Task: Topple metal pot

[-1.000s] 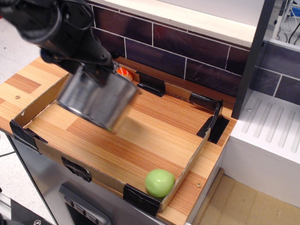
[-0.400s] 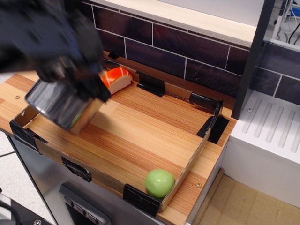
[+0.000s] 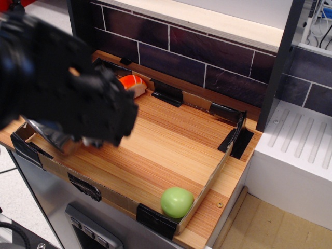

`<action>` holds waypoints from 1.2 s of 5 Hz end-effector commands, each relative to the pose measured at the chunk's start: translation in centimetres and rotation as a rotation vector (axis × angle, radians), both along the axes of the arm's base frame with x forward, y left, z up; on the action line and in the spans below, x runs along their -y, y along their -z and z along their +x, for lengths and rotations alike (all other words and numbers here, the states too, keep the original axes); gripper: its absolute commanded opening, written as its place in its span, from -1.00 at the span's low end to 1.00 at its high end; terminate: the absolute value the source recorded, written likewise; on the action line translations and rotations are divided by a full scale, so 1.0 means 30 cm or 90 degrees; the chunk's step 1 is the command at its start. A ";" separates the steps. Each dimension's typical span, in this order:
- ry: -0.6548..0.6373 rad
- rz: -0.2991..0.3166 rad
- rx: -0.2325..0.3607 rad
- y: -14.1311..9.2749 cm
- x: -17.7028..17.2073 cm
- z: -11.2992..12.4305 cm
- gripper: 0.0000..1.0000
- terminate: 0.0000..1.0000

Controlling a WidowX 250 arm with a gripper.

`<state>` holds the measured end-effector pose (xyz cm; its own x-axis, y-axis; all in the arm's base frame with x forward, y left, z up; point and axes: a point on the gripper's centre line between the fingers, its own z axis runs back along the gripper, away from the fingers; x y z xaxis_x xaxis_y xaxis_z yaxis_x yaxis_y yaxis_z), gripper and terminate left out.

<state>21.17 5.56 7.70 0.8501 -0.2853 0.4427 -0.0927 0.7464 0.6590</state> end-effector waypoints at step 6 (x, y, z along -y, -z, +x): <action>-0.006 -0.426 0.087 -0.428 -0.027 0.021 1.00 -1.00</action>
